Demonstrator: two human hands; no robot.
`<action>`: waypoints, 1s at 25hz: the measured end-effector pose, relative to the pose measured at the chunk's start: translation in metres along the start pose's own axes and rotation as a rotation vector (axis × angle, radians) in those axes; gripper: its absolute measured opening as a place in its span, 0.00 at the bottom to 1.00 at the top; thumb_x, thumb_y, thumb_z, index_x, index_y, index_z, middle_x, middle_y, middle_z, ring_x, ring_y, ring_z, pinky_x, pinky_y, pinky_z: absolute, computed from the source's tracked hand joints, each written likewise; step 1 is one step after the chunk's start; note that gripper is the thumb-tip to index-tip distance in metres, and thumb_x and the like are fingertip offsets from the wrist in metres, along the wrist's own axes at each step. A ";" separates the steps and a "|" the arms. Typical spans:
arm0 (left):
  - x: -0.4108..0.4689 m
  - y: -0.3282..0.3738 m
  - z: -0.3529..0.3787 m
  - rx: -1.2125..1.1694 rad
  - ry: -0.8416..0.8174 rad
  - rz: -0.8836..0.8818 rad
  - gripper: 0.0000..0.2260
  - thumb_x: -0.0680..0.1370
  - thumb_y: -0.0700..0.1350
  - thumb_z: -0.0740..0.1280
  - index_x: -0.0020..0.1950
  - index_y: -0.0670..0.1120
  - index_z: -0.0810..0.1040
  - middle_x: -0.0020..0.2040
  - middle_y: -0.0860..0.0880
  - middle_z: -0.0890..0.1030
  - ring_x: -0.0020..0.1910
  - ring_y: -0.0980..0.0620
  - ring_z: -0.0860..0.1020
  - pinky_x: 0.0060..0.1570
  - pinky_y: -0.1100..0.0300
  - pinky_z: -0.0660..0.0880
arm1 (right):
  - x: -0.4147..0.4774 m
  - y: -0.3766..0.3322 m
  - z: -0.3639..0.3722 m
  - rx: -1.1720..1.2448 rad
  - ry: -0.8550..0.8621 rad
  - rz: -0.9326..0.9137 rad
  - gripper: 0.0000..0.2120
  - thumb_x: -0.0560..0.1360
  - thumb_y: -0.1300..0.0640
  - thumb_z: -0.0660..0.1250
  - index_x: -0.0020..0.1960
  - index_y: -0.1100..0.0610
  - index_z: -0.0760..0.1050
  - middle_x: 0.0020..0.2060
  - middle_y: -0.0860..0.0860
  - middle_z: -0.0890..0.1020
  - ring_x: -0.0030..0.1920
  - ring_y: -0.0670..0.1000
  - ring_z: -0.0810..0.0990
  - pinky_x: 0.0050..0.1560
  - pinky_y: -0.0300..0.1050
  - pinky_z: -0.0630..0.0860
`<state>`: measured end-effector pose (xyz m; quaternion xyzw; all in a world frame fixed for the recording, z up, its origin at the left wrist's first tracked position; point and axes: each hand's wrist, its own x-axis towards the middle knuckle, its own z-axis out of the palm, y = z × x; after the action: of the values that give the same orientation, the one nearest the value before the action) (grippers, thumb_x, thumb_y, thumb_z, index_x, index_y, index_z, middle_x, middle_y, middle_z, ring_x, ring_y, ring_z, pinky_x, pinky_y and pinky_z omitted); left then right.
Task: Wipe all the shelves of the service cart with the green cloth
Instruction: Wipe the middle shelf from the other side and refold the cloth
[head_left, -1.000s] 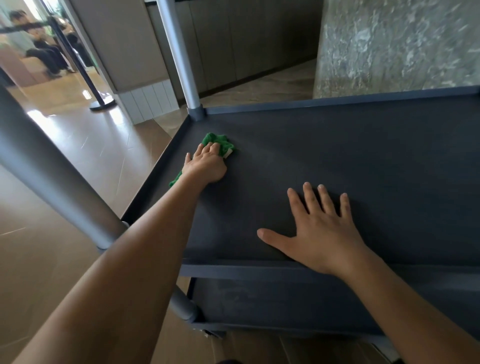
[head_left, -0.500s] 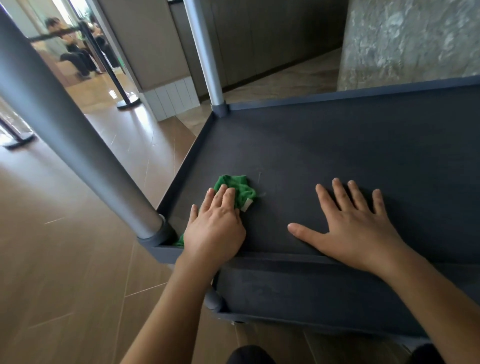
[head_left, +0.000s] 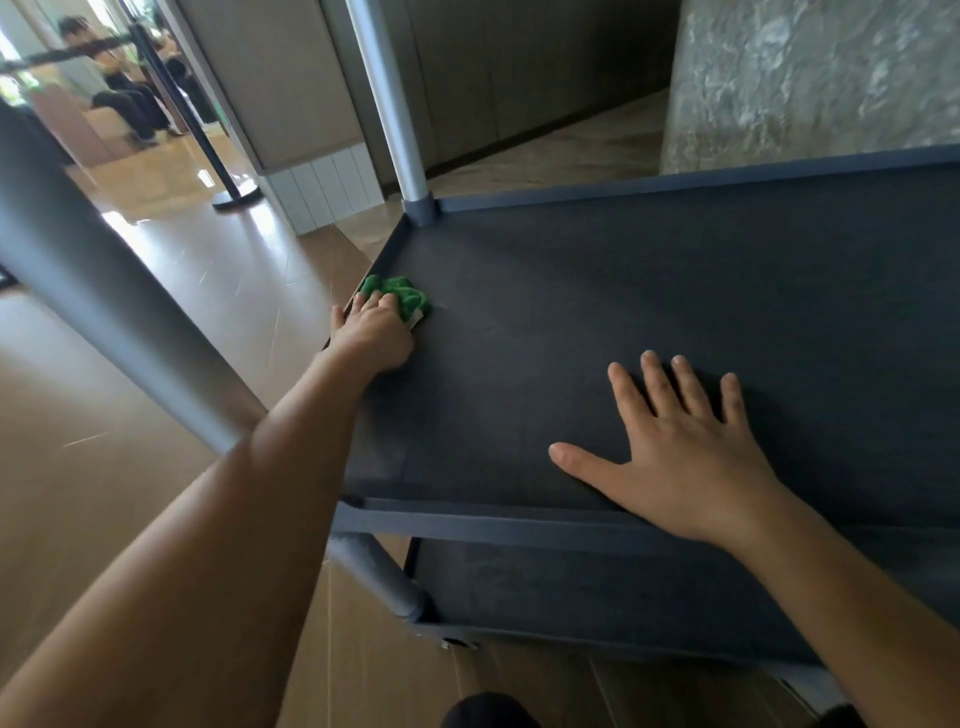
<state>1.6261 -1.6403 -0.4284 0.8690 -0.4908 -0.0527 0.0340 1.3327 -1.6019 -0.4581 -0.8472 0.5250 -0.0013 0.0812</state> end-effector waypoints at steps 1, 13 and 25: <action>-0.008 -0.003 -0.001 -0.012 -0.007 0.004 0.27 0.76 0.38 0.57 0.76 0.43 0.58 0.78 0.46 0.55 0.77 0.48 0.49 0.74 0.48 0.43 | 0.000 0.000 0.001 -0.001 0.006 -0.001 0.53 0.58 0.19 0.30 0.76 0.48 0.34 0.76 0.52 0.37 0.75 0.54 0.33 0.70 0.62 0.32; -0.143 0.044 0.019 -0.156 0.078 0.112 0.31 0.76 0.35 0.56 0.78 0.45 0.51 0.79 0.48 0.51 0.78 0.49 0.47 0.74 0.50 0.47 | -0.002 -0.001 0.000 0.056 0.008 0.007 0.55 0.57 0.19 0.34 0.77 0.49 0.37 0.77 0.53 0.39 0.75 0.55 0.34 0.70 0.61 0.31; -0.164 0.124 -0.013 -1.922 -0.638 0.047 0.19 0.81 0.35 0.52 0.67 0.44 0.74 0.56 0.40 0.82 0.47 0.46 0.81 0.46 0.54 0.80 | -0.014 0.014 -0.027 1.216 0.283 0.110 0.31 0.73 0.50 0.69 0.72 0.50 0.61 0.66 0.48 0.74 0.65 0.48 0.73 0.64 0.47 0.71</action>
<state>1.4388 -1.5640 -0.3921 0.4091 -0.2435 -0.6545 0.5874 1.3116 -1.5993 -0.4324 -0.6130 0.4789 -0.4076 0.4784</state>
